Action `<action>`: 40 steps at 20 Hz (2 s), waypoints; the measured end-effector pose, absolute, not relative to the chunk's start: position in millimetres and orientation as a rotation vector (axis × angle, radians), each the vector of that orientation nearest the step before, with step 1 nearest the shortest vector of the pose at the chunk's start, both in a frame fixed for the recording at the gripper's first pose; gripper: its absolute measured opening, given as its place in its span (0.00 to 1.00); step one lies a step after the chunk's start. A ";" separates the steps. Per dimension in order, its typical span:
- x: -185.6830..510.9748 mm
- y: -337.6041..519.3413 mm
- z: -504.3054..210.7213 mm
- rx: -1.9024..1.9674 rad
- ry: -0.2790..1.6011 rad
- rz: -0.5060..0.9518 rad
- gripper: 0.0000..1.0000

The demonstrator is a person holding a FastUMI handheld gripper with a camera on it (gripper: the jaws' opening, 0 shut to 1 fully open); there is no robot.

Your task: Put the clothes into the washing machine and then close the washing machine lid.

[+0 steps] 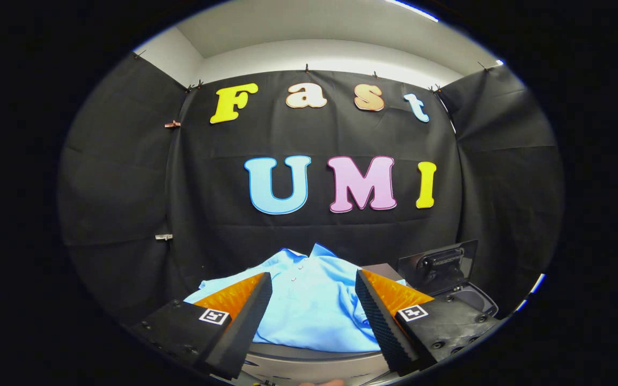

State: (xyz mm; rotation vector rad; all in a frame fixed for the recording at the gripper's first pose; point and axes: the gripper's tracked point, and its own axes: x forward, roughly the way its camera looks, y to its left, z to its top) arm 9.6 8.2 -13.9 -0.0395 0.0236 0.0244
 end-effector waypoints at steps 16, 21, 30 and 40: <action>109.4 15.9 -60.4 0.058 0.235 -0.002 0.98; 154.5 23.1 -96.6 0.001 0.356 -0.021 0.98; 192.9 26.9 -151.4 0.022 0.709 -0.092 0.99; 191.9 9.0 -149.7 0.107 0.738 -0.090 0.09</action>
